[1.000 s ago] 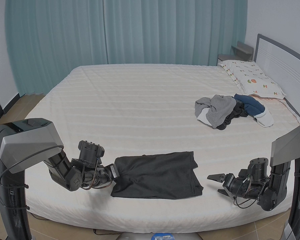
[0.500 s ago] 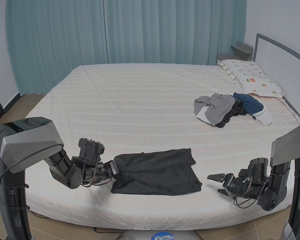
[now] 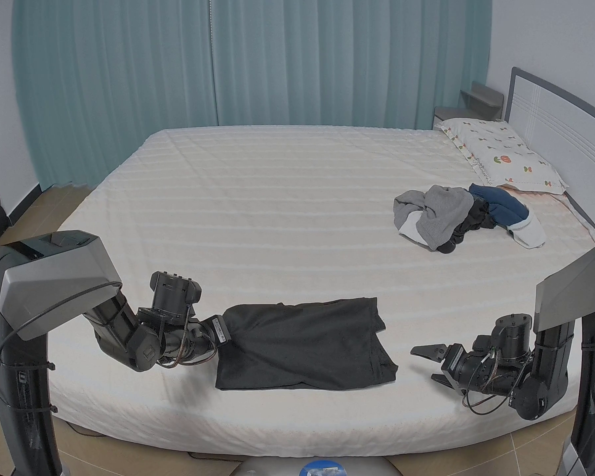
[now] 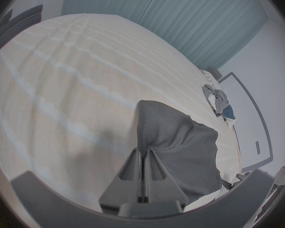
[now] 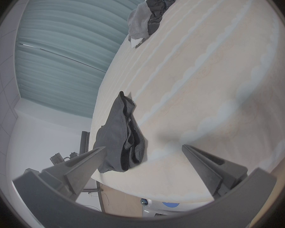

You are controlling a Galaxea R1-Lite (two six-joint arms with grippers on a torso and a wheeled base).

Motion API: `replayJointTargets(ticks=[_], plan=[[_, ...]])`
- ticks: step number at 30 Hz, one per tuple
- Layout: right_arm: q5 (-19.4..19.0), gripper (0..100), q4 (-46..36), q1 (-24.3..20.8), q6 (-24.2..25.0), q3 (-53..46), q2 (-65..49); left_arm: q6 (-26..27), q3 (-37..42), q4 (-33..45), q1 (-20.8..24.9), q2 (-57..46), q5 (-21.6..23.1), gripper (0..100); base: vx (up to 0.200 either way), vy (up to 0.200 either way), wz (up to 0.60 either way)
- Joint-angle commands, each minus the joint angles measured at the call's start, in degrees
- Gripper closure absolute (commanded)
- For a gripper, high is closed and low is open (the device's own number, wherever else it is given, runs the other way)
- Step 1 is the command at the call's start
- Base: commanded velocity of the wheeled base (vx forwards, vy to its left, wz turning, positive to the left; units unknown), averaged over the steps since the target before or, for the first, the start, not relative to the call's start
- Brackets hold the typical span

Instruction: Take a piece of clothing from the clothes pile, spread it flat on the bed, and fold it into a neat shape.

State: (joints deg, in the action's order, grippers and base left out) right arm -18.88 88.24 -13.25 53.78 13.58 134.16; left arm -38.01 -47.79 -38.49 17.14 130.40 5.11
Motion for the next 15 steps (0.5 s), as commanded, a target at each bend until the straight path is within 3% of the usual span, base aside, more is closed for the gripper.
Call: replayJointTargets(ticks=[1, 15], plan=[[0.0, 0, 0.1, 0.0, 0.0, -0.2, 0.3, 0.0, 0.0, 0.0, -0.4, -0.1, 0.0, 100, 0.0, 0.2, 0.0], [0.0, 0, 0.1, 0.0, 0.0, -0.2, 0.4, 0.4, 0.1, 2.2, -0.4, -0.3, 0.0, 100, 0.0, 0.2, 0.0]])
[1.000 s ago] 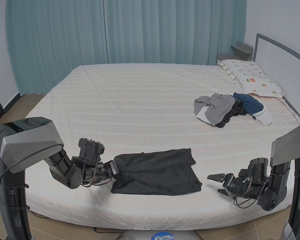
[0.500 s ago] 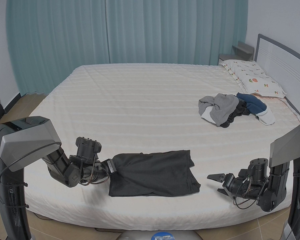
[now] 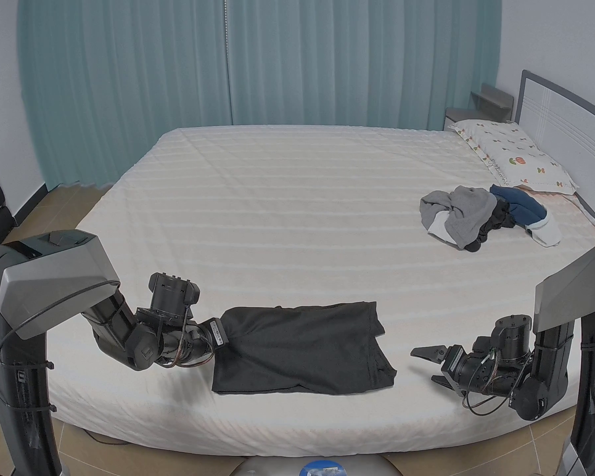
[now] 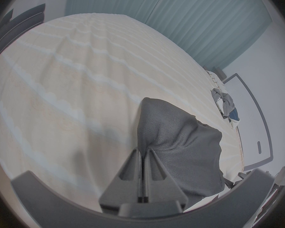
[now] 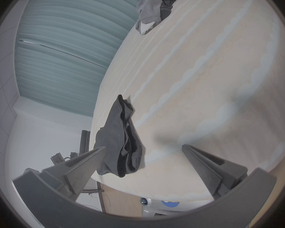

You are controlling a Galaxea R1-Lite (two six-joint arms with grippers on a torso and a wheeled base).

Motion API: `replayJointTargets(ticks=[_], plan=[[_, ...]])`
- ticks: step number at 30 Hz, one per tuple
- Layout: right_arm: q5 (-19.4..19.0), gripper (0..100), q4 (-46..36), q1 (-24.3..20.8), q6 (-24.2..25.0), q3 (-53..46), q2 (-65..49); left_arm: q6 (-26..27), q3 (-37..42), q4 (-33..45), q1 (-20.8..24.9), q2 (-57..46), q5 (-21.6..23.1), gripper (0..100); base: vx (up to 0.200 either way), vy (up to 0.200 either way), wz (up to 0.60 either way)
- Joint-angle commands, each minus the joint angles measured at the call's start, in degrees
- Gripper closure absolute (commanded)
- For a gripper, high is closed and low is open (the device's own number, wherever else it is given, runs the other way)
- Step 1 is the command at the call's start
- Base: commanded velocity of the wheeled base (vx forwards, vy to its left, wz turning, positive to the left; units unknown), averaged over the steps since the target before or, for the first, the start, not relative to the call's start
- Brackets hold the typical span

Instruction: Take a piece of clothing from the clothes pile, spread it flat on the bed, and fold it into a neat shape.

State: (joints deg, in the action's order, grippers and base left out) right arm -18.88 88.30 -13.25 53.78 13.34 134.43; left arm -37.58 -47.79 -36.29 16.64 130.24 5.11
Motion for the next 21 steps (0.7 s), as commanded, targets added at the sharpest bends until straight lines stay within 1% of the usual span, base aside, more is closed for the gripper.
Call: replayJointTargets(ticks=[1, 14, 15, 21], plan=[[0.0, 0, 0.0, 0.0, 0.0, 0.0, 0.0, 0.0, 0.1, 0.1, 0.1, -0.2, 0.0, 100, 0.0, 0.2, 0.0], [0.1, 0, 0.0, 0.1, 0.0, 0.2, 0.1, -0.1, 0.9, 0.3, 0.8, -0.3, 0.1, 100, 0.0, 0.0, 0.0], [0.2, 0, 0.0, 0.1, 0.0, 0.5, 0.1, -0.1, 1.0, 0.3, 0.8, -0.3, 0.1, 0, 0.0, 0.0, 0.0], [0.9, 0, -0.1, -0.3, -0.4, 1.0, -2.1, -0.4, 1.4, 0.5, 0.3, -2.7, 0.0, 0, 0.0, 0.0, 0.0]])
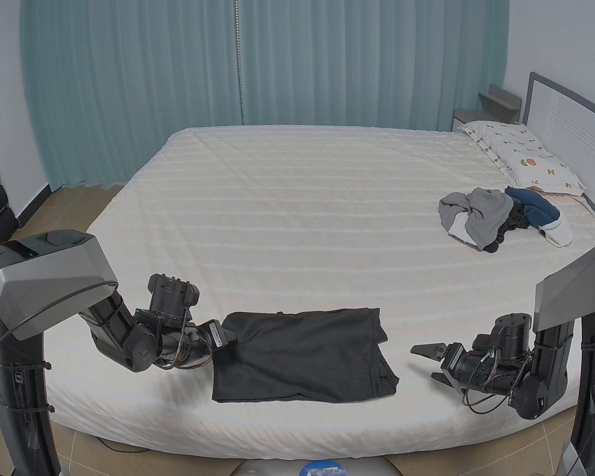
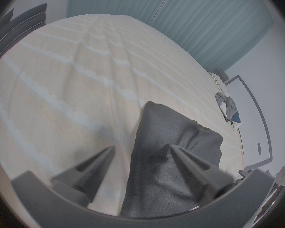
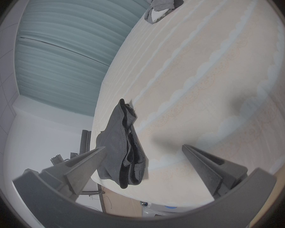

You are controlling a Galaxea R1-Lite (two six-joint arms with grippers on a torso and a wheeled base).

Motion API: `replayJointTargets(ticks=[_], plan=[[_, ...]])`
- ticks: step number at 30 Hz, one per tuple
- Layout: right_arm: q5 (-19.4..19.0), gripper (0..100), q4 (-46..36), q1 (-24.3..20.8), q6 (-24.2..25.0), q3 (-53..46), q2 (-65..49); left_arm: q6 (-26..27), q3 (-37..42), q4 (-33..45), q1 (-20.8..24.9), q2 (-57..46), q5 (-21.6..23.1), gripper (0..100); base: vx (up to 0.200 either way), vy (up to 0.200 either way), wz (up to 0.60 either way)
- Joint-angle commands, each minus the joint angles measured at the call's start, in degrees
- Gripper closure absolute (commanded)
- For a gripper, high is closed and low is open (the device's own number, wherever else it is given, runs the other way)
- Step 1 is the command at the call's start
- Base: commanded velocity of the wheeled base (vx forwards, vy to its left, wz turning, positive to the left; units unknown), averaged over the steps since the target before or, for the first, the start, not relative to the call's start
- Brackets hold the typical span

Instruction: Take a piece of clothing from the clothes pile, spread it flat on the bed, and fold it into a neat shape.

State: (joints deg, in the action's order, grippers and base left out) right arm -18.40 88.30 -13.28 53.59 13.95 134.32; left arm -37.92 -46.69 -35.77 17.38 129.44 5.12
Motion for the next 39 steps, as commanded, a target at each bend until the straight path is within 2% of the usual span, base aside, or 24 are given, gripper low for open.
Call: replayJointTargets(ticks=[1, 6, 8, 9, 12, 18, 19, 22, 25, 30, 32, 33, 35, 36, 37, 39], plan=[[0.5, 0, -0.1, -0.3, -0.3, 0.4, -2.4, 0.0, 0.3, 0.0, -0.6, -2.2, 0.0, 0, 0.0, 0.0, 0.0], [1.0, 0, -0.5, 0.2, -2.1, -0.7, -6.1, -0.6, 0.3, -0.5, -2.5, -4.6, -0.4, 0, 0.0, 0.0, 0.0], [4.2, 0, -0.4, 1.2, -4.5, -3.2, -10.4, -1.6, 0.2, -1.2, -3.7, -7.2, -2.0, 0, 0.0, 0.0, 0.0], [7.5, 0, -0.4, 1.6, -6.0, -5.2, -14.0, -2.5, 0.4, -1.9, -4.5, -9.6, -3.7, 0, 0.0, 0.0, 0.0], [11.2, 0, -0.4, 3.0, -10.3, -7.8, -20.3, -3.0, 1.0, -2.4, -5.5, -14.6, -5.9, 0, 0.0, 0.0, 0.0], [12.2, 0, -0.8, 7.5, -18.3, -12.2, -34.4, -2.8, 3.5, -2.6, -6.0, -26.3, -7.8, 0, 0.0, 0.0, 0.0], [12.2, 0, -1.1, 9.1, -22.1, -13.9, -41.4, -2.5, 4.5, -2.6, -6.4, -30.7, -10.0, 0, 0.0, 0.0, 0.0], [12.2, 0, -4.4, 11.3, -26.3, -13.9, -50.4, -1.7, 5.6, -2.6, -6.9, -36.4, -12.8, 0, 0.0, 0.0, 0.0], [11.4, 0, -12.2, 14.4, -31.3, -13.6, -61.5, 1.0, 7.3, -2.3, -7.7, -44.6, -14.3, 0, 0.0, 0.0, 0.0], [10.3, 0, -25.2, 14.8, -34.9, -13.0, -77.0, 7.2, 12.5, -1.9, -7.9, -56.0, -17.2, 0, 0.0, 0.0, 0.0], [9.3, 0, -36.7, 14.8, -38.3, -12.5, -87.6, 12.1, 16.7, -2.0, -7.8, -62.2, -21.2, 0, 0.0, 0.0, 0.0], [9.3, 0, -38.8, 14.8, -39.1, -12.4, -89.4, 12.9, 17.3, -2.0, -7.8, -63.2, -21.8, 0, 0.0, 0.0, 0.0], [9.1, 0, -48.1, 14.2, -42.0, -11.4, -96.9, 15.5, 19.9, -2.0, -7.6, -67.0, -23.7, 0, 0.0, 0.0, 0.0], [8.8, 0, -55.9, 13.4, -43.7, -10.2, -102.9, 17.2, 21.6, -1.9, -7.5, -69.9, -24.3, 0, 0.0, 0.0, 0.0], [8.5, 0, -59.5, 12.8, -44.4, -9.2, -105.6, 17.7, 22.3, -1.8, -7.5, -71.3, -24.5, 0, 0.0, 0.0, 0.0], [7.8, 0, -74.2, 10.6, -46.5, -4.9, -115.3, 19.5, 24.8, -1.0, -7.5, -76.0, -25.5, 0, 0.0, 0.0, 0.0]])
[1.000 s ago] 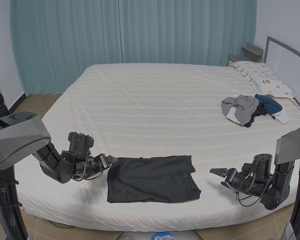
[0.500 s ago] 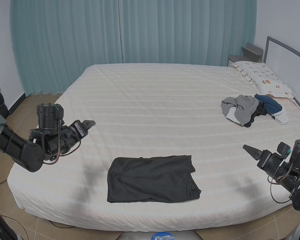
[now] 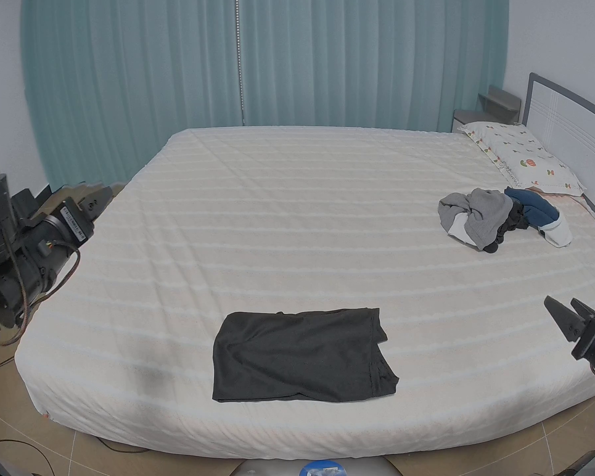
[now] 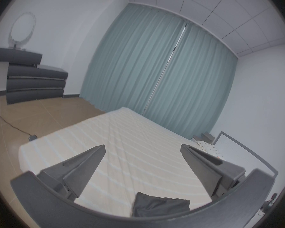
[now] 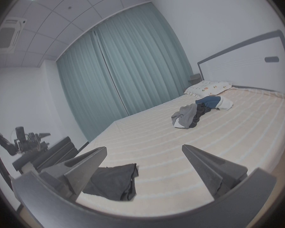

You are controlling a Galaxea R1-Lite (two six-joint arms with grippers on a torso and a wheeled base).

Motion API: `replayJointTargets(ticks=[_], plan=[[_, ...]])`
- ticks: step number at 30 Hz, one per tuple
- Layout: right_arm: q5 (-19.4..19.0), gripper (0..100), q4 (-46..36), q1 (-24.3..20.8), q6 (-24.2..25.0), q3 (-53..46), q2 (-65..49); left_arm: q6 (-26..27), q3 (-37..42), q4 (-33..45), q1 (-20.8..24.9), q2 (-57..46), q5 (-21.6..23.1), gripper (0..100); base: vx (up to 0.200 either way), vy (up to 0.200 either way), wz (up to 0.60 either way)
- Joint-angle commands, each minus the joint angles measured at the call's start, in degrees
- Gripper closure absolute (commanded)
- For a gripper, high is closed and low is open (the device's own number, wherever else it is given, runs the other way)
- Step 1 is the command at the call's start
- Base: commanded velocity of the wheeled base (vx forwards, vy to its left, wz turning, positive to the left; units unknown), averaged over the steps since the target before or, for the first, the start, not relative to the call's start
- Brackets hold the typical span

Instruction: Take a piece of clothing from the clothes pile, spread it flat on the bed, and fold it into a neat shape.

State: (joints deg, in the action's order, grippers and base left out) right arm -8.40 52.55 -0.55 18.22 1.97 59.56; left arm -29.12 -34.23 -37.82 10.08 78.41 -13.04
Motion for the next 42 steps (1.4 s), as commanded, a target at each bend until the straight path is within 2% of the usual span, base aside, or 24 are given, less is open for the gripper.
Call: replayJointTargets(ticks=[1, 5, 6, 7, 10, 11, 12, 14, 17, 18, 19, 22, 27, 32, 37, 39, 40, 42], plan=[[-2.1, 0, -45.6, -3.5, -11.5, 9.5, -44.6, 11.6, 13.1, 2.5, -0.1, -27.2, -8.2, 0, 0.0, 0.0, 0.0], [-1.4, 0, -69.9, -5.8, -14.2, 16.7, -54.6, 13.0, 13.6, 12.7, -0.2, -37.3, -10.2, 0, 0.0, 0.0, 0.0], [-1.0, 0, -70.7, -5.5, -14.5, 17.1, -54.4, 13.0, 13.6, 13.6, -0.2, -38.1, -10.2, 0, 0.0, 0.0, 0.0], [1.9, 0, -71.1, -5.5, -14.4, 17.6, -53.9, 13.2, 13.2, 18.2, -0.5, -42.2, -10.5, 0, 0.0, 0.0, 0.0], [8.0, 0, -69.1, -5.5, -14.6, 16.7, -53.9, 14.6, 13.3, 24.2, -1.9, -48.6, -10.6, 0, 0.0, 0.0, 0.0], [8.2, 0, -69.0, -5.5, -14.6, 16.7, -53.9, 14.7, 13.3, 24.5, -2.1, -49.0, -10.5, 0, 0.0, 0.0, 0.0], [11.9, 0, -68.5, -5.4, -14.9, 15.9, -53.9, 15.1, 13.4, 27.6, -4.0, -52.1, -10.5, 0, 0.0, 0.0, 0.0], [16.0, 0, -69.3, -5.4, -15.2, 16.3, -53.8, 15.8, 13.3, 31.0, -6.3, -55.3, -10.4, 0, 0.0, 0.0, 0.0], [20.0, 0, -70.0, -4.8, -16.1, 17.5, -52.1, 18.2, 13.7, 34.1, -8.2, -58.3, -10.0, 0, 0.0, 0.0, 0.0], [20.0, 0, -70.0, -4.8, -16.1, 17.5, -52.1, 18.2, 13.7, 34.1, -8.2, -58.3, -10.0, 0, 0.0, 0.0, 0.0], [22.0, 0, -70.7, -3.0, -16.4, 19.6, -49.7, 19.8, 13.8, 35.1, -8.5, -60.5, -10.0, 0, 0.0, 0.0, 0.0], [22.5, 0, -72.6, -0.2, -16.5, 20.7, -48.9, 20.2, 14.5, 35.4, -8.4, -62.4, -10.0, 0, 0.0, 0.0, 0.0], [22.9, 0, -80.5, 3.3, -16.4, 17.1, -55.0, 22.0, 18.9, 35.4, -8.4, -66.0, -9.9, 0, 0.0, 0.0, 0.0], [22.6, 0, -80.4, 0.5, -14.9, 12.0, -59.6, 24.6, 22.9, 35.4, -8.1, -69.4, -9.9, 0, 0.0, 0.0, 0.0], [21.1, 0, -68.9, 0.5, -14.0, 6.5, -59.6, 28.5, 28.7, 35.5, -8.2, -74.9, -9.9, 0, 0.0, 0.0, 0.0], [19.6, 0, -64.1, 0.5, -14.4, 4.4, -59.6, 29.4, 30.5, 35.7, -8.9, -76.1, -9.9, 0, 0.0, 0.0, 0.0], [17.5, 0, -58.3, 0.6, -15.7, 1.9, -59.6, 30.6, 32.7, 35.8, -9.5, -77.8, -9.9, 0, 0.0, 0.0, 0.0], [17.0, 0, -56.0, 0.6, -16.6, 0.8, -59.6, 31.2, 33.9, 35.7, -9.6, -78.3, -9.9, 0, 0.0, 0.0, 0.0]])
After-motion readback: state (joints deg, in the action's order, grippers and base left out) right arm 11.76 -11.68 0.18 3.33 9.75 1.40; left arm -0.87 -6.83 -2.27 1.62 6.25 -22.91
